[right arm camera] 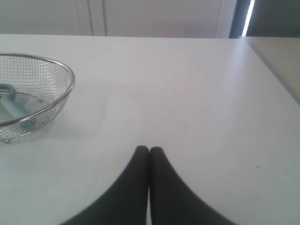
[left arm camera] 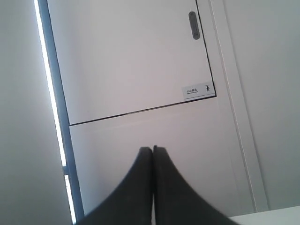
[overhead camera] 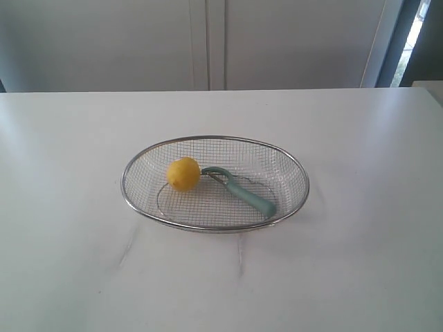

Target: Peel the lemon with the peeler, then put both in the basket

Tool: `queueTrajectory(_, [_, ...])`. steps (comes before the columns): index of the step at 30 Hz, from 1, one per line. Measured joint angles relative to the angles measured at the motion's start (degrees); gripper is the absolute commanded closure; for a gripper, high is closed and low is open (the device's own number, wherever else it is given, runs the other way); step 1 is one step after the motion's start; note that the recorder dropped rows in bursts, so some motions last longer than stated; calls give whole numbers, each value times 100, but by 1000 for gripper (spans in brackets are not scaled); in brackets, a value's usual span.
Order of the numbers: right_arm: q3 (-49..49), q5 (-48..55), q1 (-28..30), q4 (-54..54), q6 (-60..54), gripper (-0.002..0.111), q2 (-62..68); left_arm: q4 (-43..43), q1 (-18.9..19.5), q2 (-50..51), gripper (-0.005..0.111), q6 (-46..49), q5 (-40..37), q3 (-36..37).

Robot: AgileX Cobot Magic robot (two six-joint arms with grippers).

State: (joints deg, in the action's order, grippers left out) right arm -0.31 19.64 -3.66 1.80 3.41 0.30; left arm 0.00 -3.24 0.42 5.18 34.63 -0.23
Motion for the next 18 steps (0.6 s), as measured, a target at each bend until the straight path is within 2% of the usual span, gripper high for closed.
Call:
queueTrajectory(4, [0,0,0,0,0,108,0,0,0,0,107,17,-514,0])
queueTrajectory(8, [0,0,0,0,0,108,0,0,0,-12,107,62,-1645,0])
queueTrajectory(13, [0,0,0,0,0,108,0,0,0,-12,107,88,-3561,0])
queueTrajectory(18, [0,0,0,0,0,108,0,0,9,-12,107,39,-4429,10])
